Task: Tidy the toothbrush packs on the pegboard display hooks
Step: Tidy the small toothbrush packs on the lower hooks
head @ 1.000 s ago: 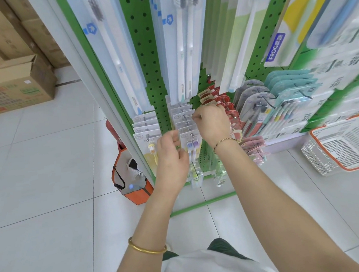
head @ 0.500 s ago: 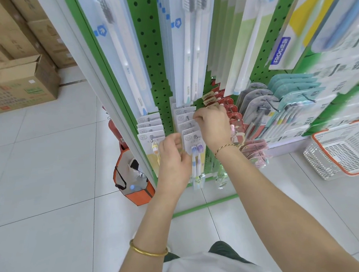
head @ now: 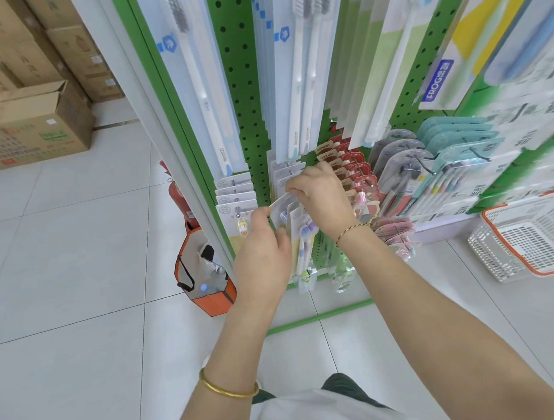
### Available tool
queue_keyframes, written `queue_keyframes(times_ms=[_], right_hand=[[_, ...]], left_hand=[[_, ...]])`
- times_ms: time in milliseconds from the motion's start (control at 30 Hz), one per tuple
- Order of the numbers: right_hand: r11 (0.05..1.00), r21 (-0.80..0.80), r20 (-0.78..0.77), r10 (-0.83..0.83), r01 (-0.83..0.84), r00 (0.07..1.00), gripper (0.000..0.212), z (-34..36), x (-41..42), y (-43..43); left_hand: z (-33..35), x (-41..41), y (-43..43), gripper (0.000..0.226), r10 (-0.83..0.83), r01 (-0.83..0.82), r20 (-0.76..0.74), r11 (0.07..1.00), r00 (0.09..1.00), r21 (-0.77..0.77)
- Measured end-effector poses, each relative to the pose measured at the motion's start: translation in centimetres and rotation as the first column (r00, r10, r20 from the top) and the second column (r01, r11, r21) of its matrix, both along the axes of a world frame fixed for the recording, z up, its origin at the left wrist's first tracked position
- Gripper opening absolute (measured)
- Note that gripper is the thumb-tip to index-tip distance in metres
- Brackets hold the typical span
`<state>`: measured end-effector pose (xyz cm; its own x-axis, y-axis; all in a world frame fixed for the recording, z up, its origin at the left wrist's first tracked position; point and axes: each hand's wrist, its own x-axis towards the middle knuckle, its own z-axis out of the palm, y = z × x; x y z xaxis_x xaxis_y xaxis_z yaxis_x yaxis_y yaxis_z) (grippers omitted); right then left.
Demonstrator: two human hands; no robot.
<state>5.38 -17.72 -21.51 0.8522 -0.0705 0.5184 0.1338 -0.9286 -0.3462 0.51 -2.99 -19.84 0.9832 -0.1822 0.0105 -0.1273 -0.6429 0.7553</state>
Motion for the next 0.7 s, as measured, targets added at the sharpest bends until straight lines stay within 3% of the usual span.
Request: queue_keyframes(times_ms=[267, 567, 634, 700], right_hand=[[0.978, -0.068, 0.023, 0.201, -0.199, 0.979, 0.009, 0.0, -0.6, 0.1], [0.946, -0.090, 0.083, 0.318, -0.310, 0.945, 0.009, 0.2, -1.7, 0.3], [0.954, -0.052, 0.090, 0.299, -0.296, 0.950, 0.009, 0.3, -2.2, 0.6], [0.967, 0.122, 0.070, 0.217, -0.224, 0.974, 0.015, 0.6, -3.3, 0.9]], left_hand=[[0.4, 0.2, 0.6, 0.032, 0.010, -0.054, 0.149, 0.954, 0.989, 0.294], [1.0, 0.2, 0.9, 0.023, -0.058, -0.020, 0.129, 0.849, 0.990, 0.529], [1.6, 0.1, 1.0, 0.016, -0.051, -0.037, 0.145, 0.836, 0.988, 0.548], [2.0, 0.0, 1.3, 0.009, -0.042, -0.057, 0.168, 0.836, 0.985, 0.546]])
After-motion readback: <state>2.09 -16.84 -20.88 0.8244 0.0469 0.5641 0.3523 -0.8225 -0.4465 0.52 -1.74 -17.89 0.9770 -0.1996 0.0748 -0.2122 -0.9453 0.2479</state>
